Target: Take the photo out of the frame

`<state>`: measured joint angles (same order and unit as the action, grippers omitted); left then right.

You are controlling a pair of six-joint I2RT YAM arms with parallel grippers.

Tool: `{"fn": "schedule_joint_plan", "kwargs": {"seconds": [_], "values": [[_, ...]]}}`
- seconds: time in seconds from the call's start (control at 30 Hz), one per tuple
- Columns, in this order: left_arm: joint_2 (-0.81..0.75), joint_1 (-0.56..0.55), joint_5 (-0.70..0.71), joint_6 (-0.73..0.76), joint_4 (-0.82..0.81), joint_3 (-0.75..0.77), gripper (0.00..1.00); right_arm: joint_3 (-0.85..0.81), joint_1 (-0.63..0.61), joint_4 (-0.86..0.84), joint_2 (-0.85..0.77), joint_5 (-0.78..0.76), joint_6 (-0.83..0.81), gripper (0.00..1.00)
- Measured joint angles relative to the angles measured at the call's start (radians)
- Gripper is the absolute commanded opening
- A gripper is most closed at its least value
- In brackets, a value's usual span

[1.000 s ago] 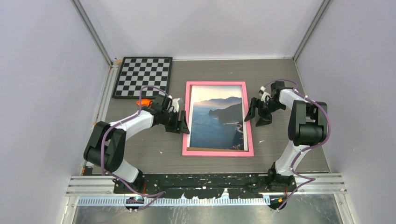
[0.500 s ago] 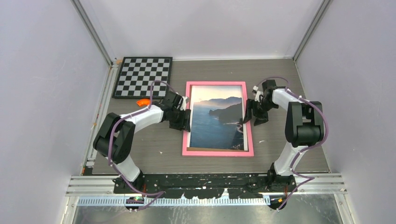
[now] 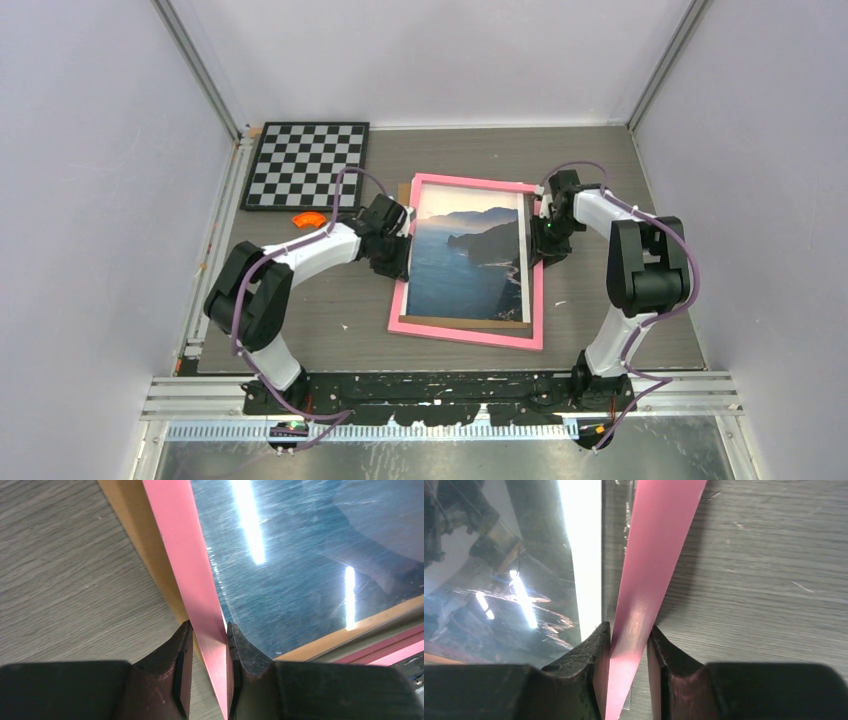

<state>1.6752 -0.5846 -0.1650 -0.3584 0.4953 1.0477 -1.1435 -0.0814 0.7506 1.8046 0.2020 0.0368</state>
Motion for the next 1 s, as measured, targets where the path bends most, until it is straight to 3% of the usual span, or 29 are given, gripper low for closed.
{"fn": "schedule_joint_plan", "kwargs": {"seconds": [0.2,0.43,0.53,0.7,1.0], "values": [[0.006,-0.022,-0.008,-0.007,0.004,0.034,0.08,-0.04,0.024,0.027,-0.009,-0.028,-0.021,0.01],[0.064,-0.023,-0.044,-0.032,-0.016,0.07,0.37,-0.124,0.058,0.042,0.011,-0.04,-0.068,0.01],[0.069,-0.025,-0.069,-0.023,-0.019,0.07,0.48,-0.13,0.06,0.029,0.037,-0.042,-0.081,0.06],[0.072,-0.027,-0.101,-0.02,-0.027,0.07,0.5,-0.131,0.076,0.013,0.068,-0.05,-0.107,0.22],[0.119,-0.027,-0.15,-0.038,-0.061,0.076,0.5,-0.144,0.125,0.014,0.068,-0.056,-0.14,0.26]]}}
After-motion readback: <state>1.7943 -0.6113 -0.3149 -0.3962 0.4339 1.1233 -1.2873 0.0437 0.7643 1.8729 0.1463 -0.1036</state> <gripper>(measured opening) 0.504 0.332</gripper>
